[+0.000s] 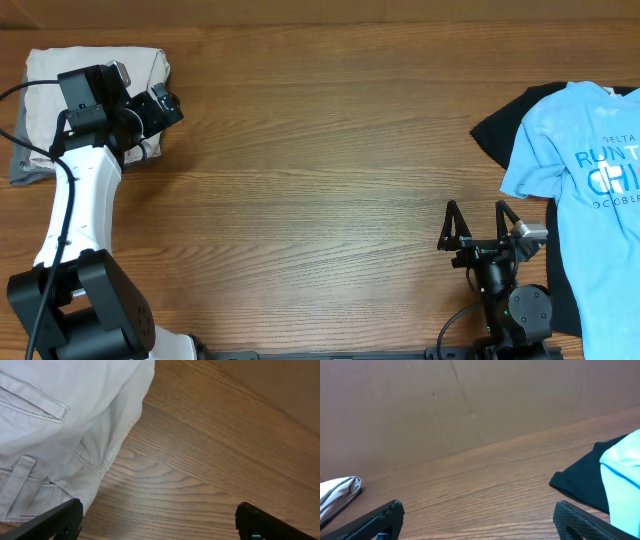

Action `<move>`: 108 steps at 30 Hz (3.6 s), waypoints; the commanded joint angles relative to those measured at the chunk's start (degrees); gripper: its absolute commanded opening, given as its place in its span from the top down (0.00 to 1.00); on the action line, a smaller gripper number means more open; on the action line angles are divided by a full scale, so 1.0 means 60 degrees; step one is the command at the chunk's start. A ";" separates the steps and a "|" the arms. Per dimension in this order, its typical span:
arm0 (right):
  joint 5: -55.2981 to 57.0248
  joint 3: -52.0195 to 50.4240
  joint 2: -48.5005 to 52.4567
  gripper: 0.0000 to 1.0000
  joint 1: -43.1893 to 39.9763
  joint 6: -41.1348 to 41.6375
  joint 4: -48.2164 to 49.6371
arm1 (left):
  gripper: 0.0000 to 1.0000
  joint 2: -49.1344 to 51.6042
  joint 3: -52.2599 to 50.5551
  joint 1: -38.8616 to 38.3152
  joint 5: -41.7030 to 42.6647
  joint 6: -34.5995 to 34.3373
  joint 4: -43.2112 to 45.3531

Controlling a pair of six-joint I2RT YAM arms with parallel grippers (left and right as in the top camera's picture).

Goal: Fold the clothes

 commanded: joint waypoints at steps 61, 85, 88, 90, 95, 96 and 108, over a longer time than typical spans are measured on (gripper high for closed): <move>-0.0047 -0.0098 -0.0113 0.00 -0.0062 -0.0036 0.0055 | 0.00 -1.4994 -0.9082 -0.2459 -0.0353 0.0178 0.1282; -0.0047 -0.0098 -0.0113 0.00 -0.0062 -0.0036 0.0055 | 0.00 -1.6079 -1.1836 -0.2860 -0.1712 0.0182 0.4135; -0.0047 -0.0098 -0.0113 0.00 -0.0062 -0.0036 0.0055 | 0.00 -1.6079 -1.2080 -0.2860 -0.1832 0.0182 0.4127; -0.0047 -0.0098 -0.0113 0.00 -0.0062 -0.0036 0.0055 | 0.00 -1.6079 -1.2152 -0.2860 -0.1920 0.0186 0.3887; -0.0047 -0.0098 -0.0113 0.00 -0.0062 -0.0036 0.0055 | 0.00 -1.6079 -1.2149 -0.2860 -0.2080 0.0557 0.3577; -0.0044 -0.0098 -0.0113 0.00 -0.0062 -0.0036 0.0055 | 0.00 -1.6079 -1.2149 -0.2860 -0.2080 0.0703 0.3581; -0.0047 -0.0098 -0.0113 0.00 -0.0062 -0.0036 0.0055 | 0.00 -1.6079 -1.2149 -0.2962 -0.1949 0.2237 0.3581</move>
